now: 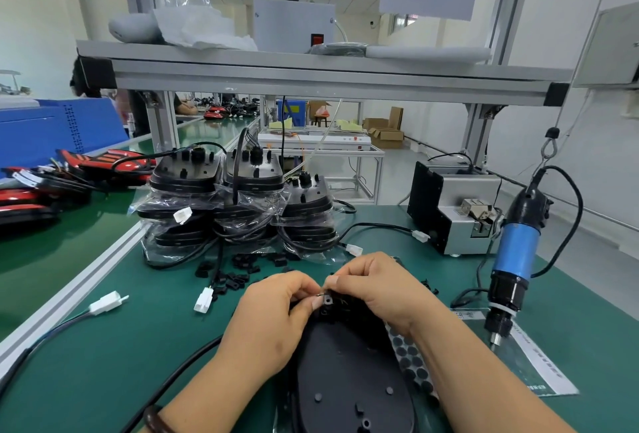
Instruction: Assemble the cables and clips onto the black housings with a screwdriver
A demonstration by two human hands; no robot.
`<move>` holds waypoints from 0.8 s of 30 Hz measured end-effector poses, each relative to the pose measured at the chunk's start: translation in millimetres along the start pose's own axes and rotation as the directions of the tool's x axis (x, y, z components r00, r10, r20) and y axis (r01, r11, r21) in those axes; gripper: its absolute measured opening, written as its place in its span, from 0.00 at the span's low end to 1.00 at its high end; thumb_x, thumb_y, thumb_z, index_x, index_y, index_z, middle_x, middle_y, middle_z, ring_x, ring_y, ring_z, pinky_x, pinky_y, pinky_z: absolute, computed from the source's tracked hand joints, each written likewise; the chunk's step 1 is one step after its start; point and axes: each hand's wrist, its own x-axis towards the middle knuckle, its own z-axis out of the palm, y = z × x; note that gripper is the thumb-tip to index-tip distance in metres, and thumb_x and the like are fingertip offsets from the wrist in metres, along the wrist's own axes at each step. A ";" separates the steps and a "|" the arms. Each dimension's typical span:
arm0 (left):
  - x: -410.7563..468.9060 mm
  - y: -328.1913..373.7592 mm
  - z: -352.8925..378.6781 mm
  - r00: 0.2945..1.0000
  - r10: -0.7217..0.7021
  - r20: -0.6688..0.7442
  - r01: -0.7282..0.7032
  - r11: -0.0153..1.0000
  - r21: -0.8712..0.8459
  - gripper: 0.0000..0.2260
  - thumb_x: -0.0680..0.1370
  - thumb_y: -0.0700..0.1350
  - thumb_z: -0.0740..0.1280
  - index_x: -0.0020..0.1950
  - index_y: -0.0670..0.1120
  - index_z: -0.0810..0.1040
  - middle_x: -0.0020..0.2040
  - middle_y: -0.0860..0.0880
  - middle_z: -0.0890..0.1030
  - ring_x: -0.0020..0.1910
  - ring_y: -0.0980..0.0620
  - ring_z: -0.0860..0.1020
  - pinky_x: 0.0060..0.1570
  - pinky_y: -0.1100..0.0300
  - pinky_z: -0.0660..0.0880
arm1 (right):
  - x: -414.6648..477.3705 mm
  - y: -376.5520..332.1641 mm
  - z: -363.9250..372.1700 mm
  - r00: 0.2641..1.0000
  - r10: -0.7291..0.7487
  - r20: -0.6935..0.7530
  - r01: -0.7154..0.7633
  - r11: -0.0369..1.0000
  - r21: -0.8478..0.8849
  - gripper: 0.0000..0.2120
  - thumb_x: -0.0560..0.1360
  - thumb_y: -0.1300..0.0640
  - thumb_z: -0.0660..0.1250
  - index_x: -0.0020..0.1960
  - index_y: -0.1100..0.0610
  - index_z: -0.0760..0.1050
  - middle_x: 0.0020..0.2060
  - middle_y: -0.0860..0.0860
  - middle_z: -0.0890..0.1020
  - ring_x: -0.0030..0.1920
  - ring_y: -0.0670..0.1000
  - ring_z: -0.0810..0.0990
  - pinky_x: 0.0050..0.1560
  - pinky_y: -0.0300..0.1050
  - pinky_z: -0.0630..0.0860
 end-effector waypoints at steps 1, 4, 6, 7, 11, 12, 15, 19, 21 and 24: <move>0.3 -0.1 -0.3 1.000 -0.004 0.014 0.004 1.000 -0.004 0.05 0.74 0.47 0.72 0.43 0.58 0.81 0.40 0.60 0.81 0.43 0.64 0.78 0.47 0.66 0.75 | -0.6 0.8 -1.5 1.000 0.026 0.013 -0.026 1.000 -0.002 0.07 0.74 0.58 0.71 0.42 0.61 0.84 0.36 0.53 0.84 0.37 0.45 0.78 0.47 0.45 0.75; 1.0 -0.6 -2.5 0.999 -0.012 0.053 0.012 1.000 -0.001 0.06 0.75 0.47 0.70 0.46 0.60 0.81 0.43 0.59 0.81 0.45 0.64 0.78 0.47 0.70 0.73 | -2.0 4.8 -4.0 0.999 0.039 0.016 -0.039 0.999 -0.024 0.09 0.75 0.56 0.70 0.44 0.61 0.84 0.40 0.60 0.83 0.40 0.51 0.76 0.49 0.50 0.75; 1.3 -0.9 -3.8 0.998 0.002 0.069 -0.001 1.000 -0.012 0.08 0.76 0.46 0.70 0.50 0.60 0.82 0.44 0.60 0.80 0.46 0.66 0.77 0.47 0.74 0.71 | -3.0 6.5 -4.6 1.000 0.022 0.016 -0.022 1.000 -0.009 0.08 0.75 0.54 0.70 0.44 0.59 0.84 0.38 0.56 0.82 0.39 0.50 0.76 0.49 0.49 0.75; 1.2 -0.6 -4.2 0.997 0.010 0.077 -0.008 1.000 -0.022 0.09 0.76 0.45 0.69 0.50 0.60 0.82 0.45 0.60 0.80 0.46 0.67 0.77 0.47 0.75 0.70 | -3.5 6.7 -4.7 1.000 0.009 0.025 -0.008 1.000 -0.015 0.09 0.75 0.53 0.70 0.44 0.58 0.84 0.36 0.55 0.80 0.38 0.51 0.74 0.46 0.49 0.73; 1.0 0.7 -6.0 0.997 0.023 0.080 -0.023 1.000 -0.001 0.11 0.76 0.45 0.69 0.47 0.63 0.81 0.43 0.59 0.80 0.46 0.64 0.77 0.46 0.73 0.70 | -4.5 6.4 -3.6 0.999 -0.020 0.043 0.022 0.999 -0.039 0.10 0.73 0.49 0.73 0.41 0.56 0.83 0.32 0.51 0.76 0.35 0.50 0.71 0.40 0.45 0.69; 1.1 0.4 -6.2 0.997 0.027 0.074 -0.027 1.000 0.003 0.11 0.76 0.45 0.70 0.46 0.63 0.81 0.43 0.59 0.80 0.46 0.64 0.77 0.46 0.73 0.70 | -4.5 6.1 -4.0 0.998 -0.021 0.051 0.023 0.999 -0.035 0.09 0.72 0.50 0.73 0.41 0.56 0.83 0.32 0.50 0.78 0.35 0.48 0.72 0.40 0.43 0.70; 1.5 -0.4 -7.2 0.996 0.016 0.083 -0.014 1.000 -0.022 0.09 0.75 0.45 0.70 0.46 0.61 0.82 0.43 0.58 0.80 0.46 0.65 0.77 0.45 0.73 0.70 | -6.2 3.9 -5.5 0.995 -0.030 0.097 0.036 0.998 -0.058 0.05 0.73 0.54 0.73 0.43 0.56 0.83 0.34 0.46 0.81 0.36 0.43 0.76 0.43 0.40 0.74; 4.7 0.7 -7.8 0.974 -0.049 0.220 0.093 0.977 -0.193 0.11 0.77 0.41 0.67 0.51 0.58 0.82 0.47 0.59 0.84 0.50 0.64 0.80 0.54 0.66 0.74 | -9.2 -0.7 -3.5 0.994 -0.043 0.103 0.057 0.990 -0.129 0.02 0.75 0.59 0.70 0.43 0.55 0.81 0.38 0.47 0.82 0.40 0.43 0.78 0.52 0.41 0.76; 6.5 1.0 -7.6 0.967 -0.067 0.245 0.130 0.960 -0.249 0.10 0.78 0.42 0.67 0.52 0.57 0.81 0.48 0.59 0.84 0.51 0.63 0.80 0.56 0.63 0.75 | -10.4 -3.0 -1.2 0.994 -0.056 0.089 0.070 0.984 -0.161 0.04 0.75 0.59 0.70 0.41 0.54 0.80 0.38 0.46 0.81 0.39 0.41 0.77 0.50 0.37 0.75; 7.7 1.8 -5.3 0.968 -0.054 0.247 0.130 0.944 -0.304 0.08 0.75 0.43 0.71 0.50 0.56 0.82 0.46 0.60 0.84 0.49 0.63 0.81 0.51 0.69 0.75 | -13.0 -2.0 2.9 0.998 -0.066 0.006 0.066 0.981 -0.184 0.04 0.73 0.58 0.72 0.40 0.52 0.79 0.36 0.45 0.80 0.35 0.38 0.74 0.42 0.31 0.73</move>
